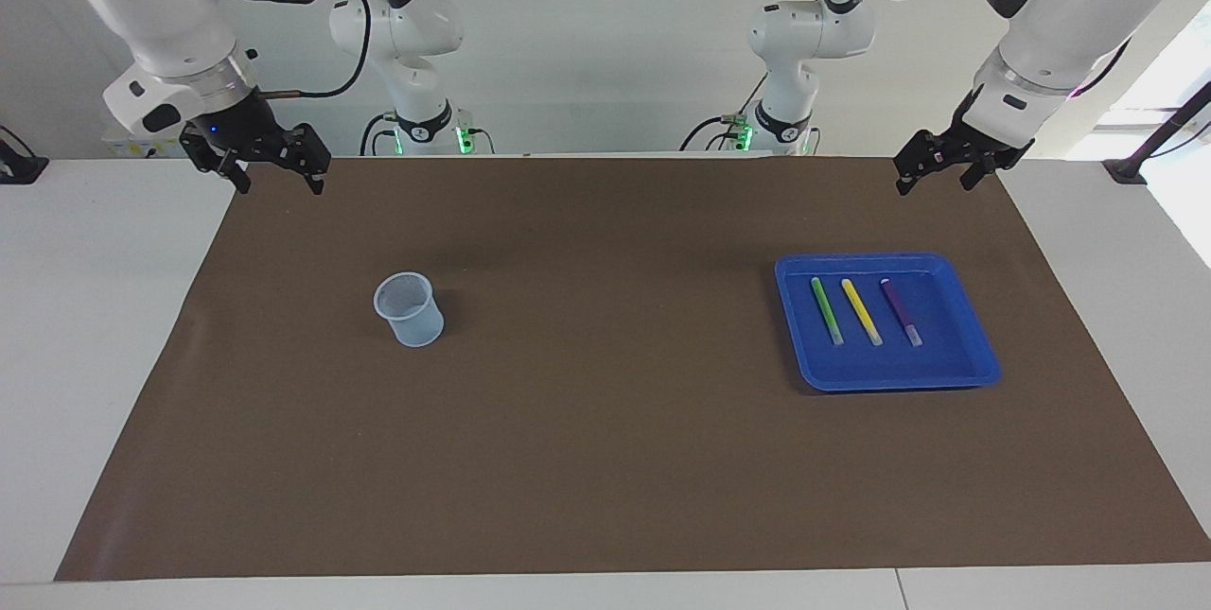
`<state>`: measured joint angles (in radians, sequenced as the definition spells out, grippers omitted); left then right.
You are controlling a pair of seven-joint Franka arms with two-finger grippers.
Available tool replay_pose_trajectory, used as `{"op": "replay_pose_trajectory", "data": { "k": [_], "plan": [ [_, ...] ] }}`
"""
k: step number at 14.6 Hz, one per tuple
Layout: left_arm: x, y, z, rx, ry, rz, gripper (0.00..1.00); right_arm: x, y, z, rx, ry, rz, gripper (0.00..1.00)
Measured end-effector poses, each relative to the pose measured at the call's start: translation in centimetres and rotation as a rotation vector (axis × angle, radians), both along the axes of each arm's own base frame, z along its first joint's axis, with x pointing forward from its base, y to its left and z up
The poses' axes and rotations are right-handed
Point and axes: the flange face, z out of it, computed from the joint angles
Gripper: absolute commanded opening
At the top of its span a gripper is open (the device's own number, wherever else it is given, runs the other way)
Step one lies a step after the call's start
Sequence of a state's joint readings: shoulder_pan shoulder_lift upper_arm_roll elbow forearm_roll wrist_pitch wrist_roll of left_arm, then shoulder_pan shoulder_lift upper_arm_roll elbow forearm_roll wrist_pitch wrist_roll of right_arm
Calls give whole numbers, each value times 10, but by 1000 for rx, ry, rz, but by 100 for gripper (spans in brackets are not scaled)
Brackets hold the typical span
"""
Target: Transfer and insert pens with both arms
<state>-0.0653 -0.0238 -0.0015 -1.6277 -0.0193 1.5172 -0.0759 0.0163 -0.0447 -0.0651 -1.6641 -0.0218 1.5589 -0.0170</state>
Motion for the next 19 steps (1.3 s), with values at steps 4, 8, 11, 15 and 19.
{"op": "replay_pose_trajectory", "data": {
  "k": [4,8,11,15,19],
  "plan": [
    [0,-1,0,0,0,-2,100,0,0,0,0,0,0,100],
    [-1,-12,0,0,0,-18,100,0,0,0,0,0,0,100],
    [-1,-13,0,2,0,-6,100,0,0,0,0,0,0,100],
    [-1,-11,0,2,0,0,100,0,0,0,0,0,0,100],
    [-1,-11,0,2,0,3,100,0,0,0,0,0,0,100]
  ]
}}
